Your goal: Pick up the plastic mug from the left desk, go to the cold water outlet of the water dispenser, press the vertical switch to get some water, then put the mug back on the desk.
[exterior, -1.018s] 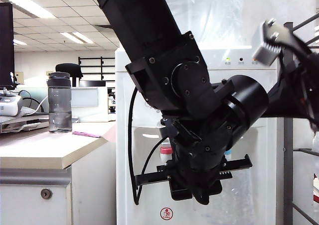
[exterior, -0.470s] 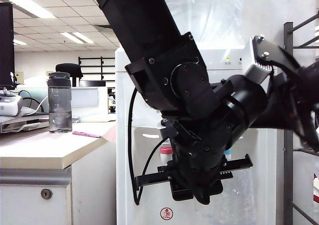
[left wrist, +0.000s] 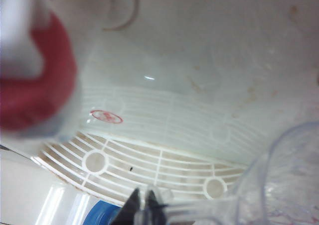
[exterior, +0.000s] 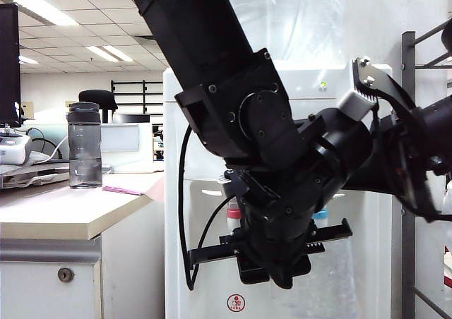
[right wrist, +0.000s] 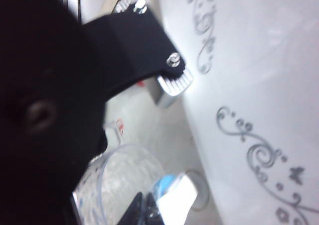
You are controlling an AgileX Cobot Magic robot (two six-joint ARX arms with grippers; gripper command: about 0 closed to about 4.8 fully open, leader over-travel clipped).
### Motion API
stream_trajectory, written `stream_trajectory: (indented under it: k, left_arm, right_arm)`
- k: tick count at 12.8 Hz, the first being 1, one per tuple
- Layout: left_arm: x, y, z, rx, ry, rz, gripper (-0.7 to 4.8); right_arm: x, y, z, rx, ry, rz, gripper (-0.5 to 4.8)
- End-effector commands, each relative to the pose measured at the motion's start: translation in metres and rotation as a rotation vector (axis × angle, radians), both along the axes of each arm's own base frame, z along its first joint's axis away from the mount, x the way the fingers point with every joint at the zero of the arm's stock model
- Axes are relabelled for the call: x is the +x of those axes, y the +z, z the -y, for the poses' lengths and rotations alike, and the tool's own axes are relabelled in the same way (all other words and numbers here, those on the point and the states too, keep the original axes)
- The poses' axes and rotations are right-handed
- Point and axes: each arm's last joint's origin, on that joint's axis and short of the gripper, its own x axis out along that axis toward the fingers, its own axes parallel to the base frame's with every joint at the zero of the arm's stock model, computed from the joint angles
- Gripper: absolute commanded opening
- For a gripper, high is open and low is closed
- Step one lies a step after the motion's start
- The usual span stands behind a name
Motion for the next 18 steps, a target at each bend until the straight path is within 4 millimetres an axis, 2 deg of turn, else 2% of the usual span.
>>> stream_trajectory:
  k: [1,8,18]
  left_arm:
    - [-0.002,0.007,0.006,-0.032,-0.011,0.023,-0.05]
    - [-0.002,0.007,0.006,-0.042,-0.02,0.016,-0.06]
    - [-0.002,0.007,0.007,-0.045,-0.02,0.017,-0.06]
  right_arm:
    - [0.007,0.001,0.0,0.064,-0.087,-0.012,-0.01]
    - [0.011,0.003,0.009,0.216,-0.158,-0.114,-0.01]
    - [0.011,-0.012,0.01,0.201,-0.146,-0.198,-0.01]
